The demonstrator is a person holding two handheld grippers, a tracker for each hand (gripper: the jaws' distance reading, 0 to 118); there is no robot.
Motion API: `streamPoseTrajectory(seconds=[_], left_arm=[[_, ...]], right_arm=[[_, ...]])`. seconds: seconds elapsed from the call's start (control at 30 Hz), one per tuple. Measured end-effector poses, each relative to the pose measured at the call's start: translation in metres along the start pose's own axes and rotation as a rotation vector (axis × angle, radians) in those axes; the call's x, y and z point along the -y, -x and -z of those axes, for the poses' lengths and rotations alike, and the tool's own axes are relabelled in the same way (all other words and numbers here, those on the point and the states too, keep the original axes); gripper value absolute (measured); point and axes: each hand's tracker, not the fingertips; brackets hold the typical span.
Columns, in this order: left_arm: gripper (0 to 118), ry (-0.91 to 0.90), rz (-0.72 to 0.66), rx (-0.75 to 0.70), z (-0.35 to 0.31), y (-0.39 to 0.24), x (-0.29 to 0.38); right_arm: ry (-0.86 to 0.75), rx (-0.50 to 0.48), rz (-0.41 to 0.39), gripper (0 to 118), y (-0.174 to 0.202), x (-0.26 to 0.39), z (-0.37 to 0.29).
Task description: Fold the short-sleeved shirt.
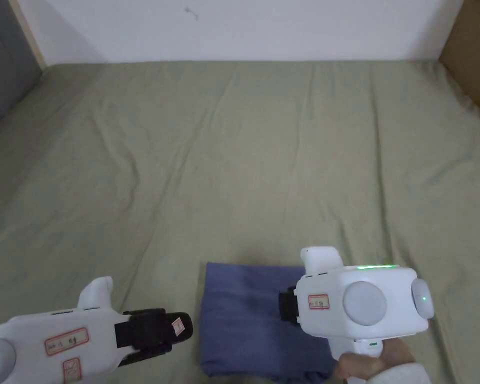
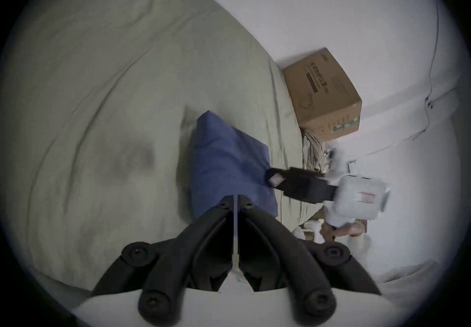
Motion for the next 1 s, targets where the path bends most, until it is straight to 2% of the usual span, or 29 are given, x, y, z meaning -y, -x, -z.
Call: streamPoseTrajectory(seconds=[0.07, 0.2, 0.23, 0.27, 0.3, 0.33, 0.37, 0.4, 0.57, 0.77, 0.9, 0.93, 0.97, 1.0], left_arm=[[2, 0.000, -0.026, 0.004, 0.002, 0.012, 0.001], [6, 0.010, -0.052, 0.036, 0.010, 0.035, -0.004], [16, 0.013, -0.063, 0.056, 0.014, 0.039, -0.006], [34, 0.019, -0.067, 0.072, 0.018, 0.042, -0.008], [67, 0.030, -0.068, 0.079, 0.022, 0.044, -0.010], [91, 0.044, -0.073, 0.089, 0.028, 0.047, -0.014], [108, 0.061, -0.081, 0.103, 0.034, 0.051, -0.018], [118, 0.074, -0.095, 0.101, 0.039, 0.053, -0.021], [118, 0.136, -0.197, 0.194, 0.084, 0.068, -0.030], [118, 0.219, -0.219, 0.347, 0.139, 0.057, -0.033], [116, 0.261, -0.168, 0.284, 0.150, 0.046, -0.034], [109, 0.270, -0.149, 0.269, 0.148, 0.043, -0.036], [86, 0.262, -0.132, 0.209, 0.142, 0.045, -0.038], [29, 0.254, -0.116, 0.131, 0.142, 0.048, -0.039]], right_arm=[[0.047, 0.030, -0.004, 1, -0.003, 0.005, 0.019], [0.019, 0.007, 0.019, 1, -0.004, 0.002, 0.018], [0.023, 0.007, 0.017, 1, -0.004, 0.000, 0.019], [0.024, 0.009, 0.014, 1, -0.003, 0.000, 0.019], [0.026, 0.010, 0.011, 1, -0.003, 0.000, 0.020], [0.025, 0.012, 0.007, 1, -0.002, 0.000, 0.019], [0.023, 0.013, 0.004, 1, -0.002, 0.001, 0.019], [0.022, 0.013, 0.003, 1, -0.002, 0.001, 0.020], [0.023, -0.006, 0.027, 1, -0.007, 0.001, 0.020], [0.017, -0.035, 0.061, 1, -0.013, 0.003, 0.020], [0.018, -0.041, 0.072, 1, -0.015, 0.002, 0.020], [0.018, -0.041, 0.073, 1, -0.015, 0.002, 0.019], [0.014, -0.039, 0.075, 1, -0.014, 0.002, 0.016], [0.007, -0.036, 0.078, 1, -0.013, 0.002, 0.014]])
